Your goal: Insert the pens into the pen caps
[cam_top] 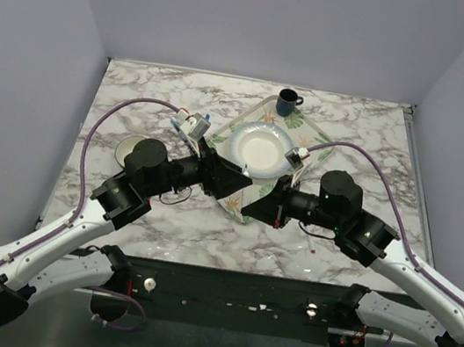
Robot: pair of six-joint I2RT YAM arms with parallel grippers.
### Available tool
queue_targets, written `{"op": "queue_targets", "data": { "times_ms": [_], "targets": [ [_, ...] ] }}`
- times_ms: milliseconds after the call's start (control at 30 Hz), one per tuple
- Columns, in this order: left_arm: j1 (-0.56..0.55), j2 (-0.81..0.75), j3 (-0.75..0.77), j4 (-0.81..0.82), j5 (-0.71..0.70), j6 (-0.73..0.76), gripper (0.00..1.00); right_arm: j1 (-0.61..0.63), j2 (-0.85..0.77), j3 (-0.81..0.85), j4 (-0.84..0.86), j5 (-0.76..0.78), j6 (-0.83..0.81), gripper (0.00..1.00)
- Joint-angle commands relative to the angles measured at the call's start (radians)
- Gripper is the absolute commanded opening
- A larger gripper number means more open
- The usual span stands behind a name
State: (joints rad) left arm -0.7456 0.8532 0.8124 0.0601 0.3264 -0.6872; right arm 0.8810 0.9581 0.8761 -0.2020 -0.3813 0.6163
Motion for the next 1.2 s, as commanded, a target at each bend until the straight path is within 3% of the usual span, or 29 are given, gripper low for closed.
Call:
{"op": "queue_targets", "data": {
  "times_ms": [0, 200, 233, 300, 333, 400, 500, 533, 633, 733, 900, 1033, 1067, 1100, 1133, 1167],
  "targets": [
    [0.000, 0.027, -0.005, 0.029, 0.109, -0.020, 0.67, 0.022, 0.011, -0.014, 0.062, 0.045, 0.030, 0.01],
    [-0.003, 0.014, -0.033, 0.029, 0.102, -0.034, 0.55, 0.024, 0.007, -0.029, 0.096, 0.053, 0.045, 0.01],
    [-0.001, 0.012, -0.041, 0.032, 0.103, -0.049, 0.41, 0.024, 0.010, -0.028, 0.099, 0.051, 0.045, 0.01],
    [-0.003, 0.015, -0.047, 0.044, 0.109, -0.066, 0.25, 0.027, 0.008, -0.038, 0.116, 0.044, 0.052, 0.01],
    [-0.001, 0.018, -0.050, 0.050, 0.115, -0.081, 0.11, 0.027, 0.001, -0.049, 0.128, 0.041, 0.057, 0.03],
    [-0.001, 0.020, -0.056, 0.069, 0.118, -0.104, 0.00, 0.026, -0.013, -0.089, 0.186, 0.033, 0.080, 0.09],
    [-0.001, 0.014, -0.093, 0.147, 0.125, -0.173, 0.00, 0.027, -0.036, -0.155, 0.301, 0.032, 0.114, 0.23],
    [-0.001, 0.009, -0.114, 0.170, 0.128, -0.196, 0.00, 0.026, -0.039, -0.164, 0.318, 0.036, 0.121, 0.32],
    [-0.001, 0.010, -0.127, 0.221, 0.126, -0.245, 0.00, 0.026, -0.047, -0.206, 0.380, 0.044, 0.154, 0.37],
    [-0.001, 0.000, -0.140, 0.248, 0.119, -0.255, 0.00, 0.026, -0.048, -0.255, 0.484, 0.047, 0.194, 0.26],
    [-0.003, -0.023, -0.160, 0.267, 0.094, -0.264, 0.00, 0.027, -0.025, -0.301, 0.621, 0.048, 0.247, 0.26],
    [-0.001, -0.042, -0.174, 0.273, 0.088, -0.256, 0.00, 0.027, -0.025, -0.312, 0.664, 0.025, 0.246, 0.01],
    [0.000, -0.048, -0.173, 0.242, 0.074, -0.235, 0.00, 0.026, -0.031, -0.324, 0.682, 0.022, 0.250, 0.01],
    [0.000, -0.055, -0.167, 0.210, 0.056, -0.216, 0.02, 0.026, -0.041, -0.330, 0.687, 0.024, 0.250, 0.01],
    [0.000, -0.065, -0.147, 0.172, 0.007, -0.204, 0.27, 0.026, -0.053, -0.333, 0.681, 0.033, 0.250, 0.01],
    [-0.001, -0.069, -0.133, 0.093, -0.018, -0.168, 0.43, 0.026, -0.085, -0.335, 0.644, 0.048, 0.243, 0.01]
  ]
}}
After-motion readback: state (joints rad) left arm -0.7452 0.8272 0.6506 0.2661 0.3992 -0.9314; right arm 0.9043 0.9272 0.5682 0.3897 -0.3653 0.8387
